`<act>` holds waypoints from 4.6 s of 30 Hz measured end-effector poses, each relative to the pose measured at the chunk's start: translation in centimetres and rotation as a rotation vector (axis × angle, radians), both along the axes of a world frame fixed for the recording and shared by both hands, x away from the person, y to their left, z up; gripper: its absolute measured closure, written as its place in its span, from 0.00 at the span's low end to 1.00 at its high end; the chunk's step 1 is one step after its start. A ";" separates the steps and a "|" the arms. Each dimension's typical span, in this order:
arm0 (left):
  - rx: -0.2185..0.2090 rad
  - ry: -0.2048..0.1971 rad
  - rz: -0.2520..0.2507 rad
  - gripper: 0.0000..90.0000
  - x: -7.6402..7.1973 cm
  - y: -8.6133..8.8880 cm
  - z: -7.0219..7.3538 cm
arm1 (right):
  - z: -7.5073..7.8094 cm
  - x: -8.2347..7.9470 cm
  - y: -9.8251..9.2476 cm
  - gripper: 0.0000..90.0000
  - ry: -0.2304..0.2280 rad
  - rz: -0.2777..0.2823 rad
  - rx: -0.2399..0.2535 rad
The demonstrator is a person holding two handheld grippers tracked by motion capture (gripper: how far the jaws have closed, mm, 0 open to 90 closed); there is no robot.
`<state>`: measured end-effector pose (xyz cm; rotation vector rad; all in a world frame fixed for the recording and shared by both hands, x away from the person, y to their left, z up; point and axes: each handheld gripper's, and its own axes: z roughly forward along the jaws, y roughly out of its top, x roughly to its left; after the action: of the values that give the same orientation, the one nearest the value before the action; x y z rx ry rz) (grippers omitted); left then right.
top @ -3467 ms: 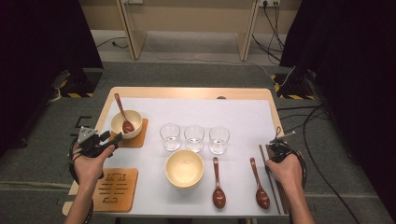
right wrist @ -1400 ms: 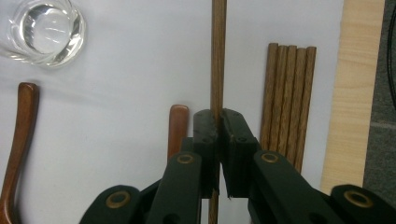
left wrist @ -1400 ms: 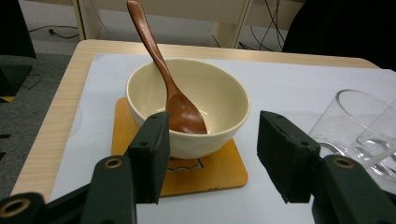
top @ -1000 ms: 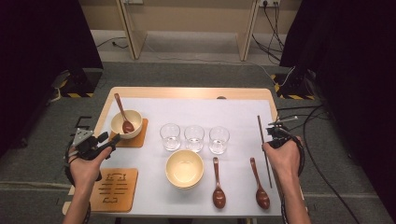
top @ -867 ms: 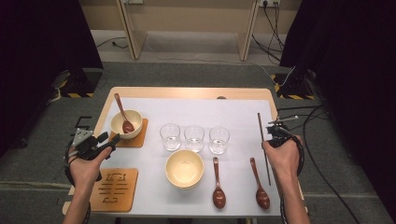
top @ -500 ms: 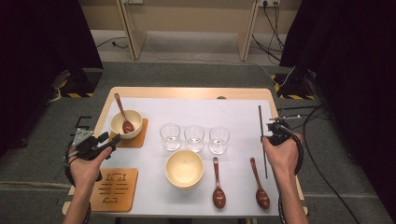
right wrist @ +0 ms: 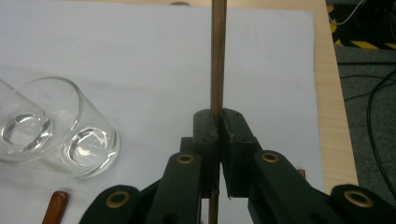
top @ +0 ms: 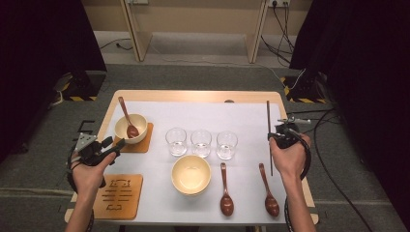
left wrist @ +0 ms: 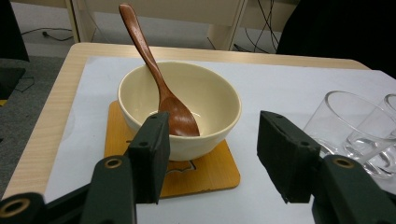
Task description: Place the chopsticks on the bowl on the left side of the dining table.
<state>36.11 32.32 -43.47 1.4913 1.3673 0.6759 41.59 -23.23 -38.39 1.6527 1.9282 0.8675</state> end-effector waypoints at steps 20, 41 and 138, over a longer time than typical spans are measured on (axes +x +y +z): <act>-0.001 -0.007 -0.003 0.48 -0.1 0.0 0.2 | 0.0 0.2 0.5 0.95 -0.176 -0.015 0.053; -0.002 -0.013 -0.001 0.48 -0.2 0.0 0.3 | -0.4 0.9 1.2 0.95 -0.291 0.008 0.092; -0.004 -0.018 -0.004 0.48 -0.3 0.2 0.4 | 0.5 4.5 8.4 0.95 -0.499 0.066 0.123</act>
<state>35.85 32.48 -43.11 1.4809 1.3508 0.6823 46.09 -14.87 -37.92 1.2802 1.6121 1.3034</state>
